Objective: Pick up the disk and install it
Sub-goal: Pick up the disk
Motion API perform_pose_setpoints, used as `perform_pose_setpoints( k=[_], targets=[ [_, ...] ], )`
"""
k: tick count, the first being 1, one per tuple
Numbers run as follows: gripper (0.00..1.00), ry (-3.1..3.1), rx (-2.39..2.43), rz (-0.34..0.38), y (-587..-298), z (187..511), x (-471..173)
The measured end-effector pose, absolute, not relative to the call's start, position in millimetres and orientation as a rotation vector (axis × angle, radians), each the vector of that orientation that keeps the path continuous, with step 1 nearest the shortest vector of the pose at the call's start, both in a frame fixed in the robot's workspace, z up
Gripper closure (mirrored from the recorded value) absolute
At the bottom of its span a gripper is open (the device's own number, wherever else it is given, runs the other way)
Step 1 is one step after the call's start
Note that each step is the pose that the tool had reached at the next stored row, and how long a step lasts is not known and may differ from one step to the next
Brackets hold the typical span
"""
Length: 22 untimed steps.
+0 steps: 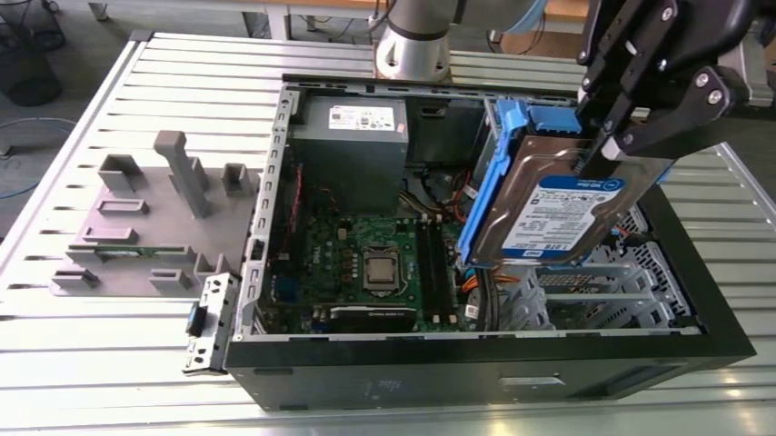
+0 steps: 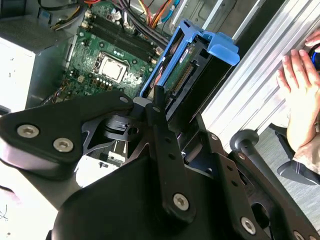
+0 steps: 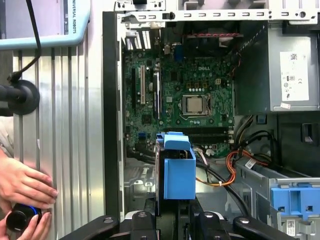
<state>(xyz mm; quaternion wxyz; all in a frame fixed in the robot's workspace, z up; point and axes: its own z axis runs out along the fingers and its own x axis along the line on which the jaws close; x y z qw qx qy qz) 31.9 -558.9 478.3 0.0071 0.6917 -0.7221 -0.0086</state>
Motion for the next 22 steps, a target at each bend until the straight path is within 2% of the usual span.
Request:
perform_pose_setpoints(
  k=[22],
  targets=[
    [0.65,-2.257,2.162,-0.029,-563.6,473.0,80.3]
  ],
)
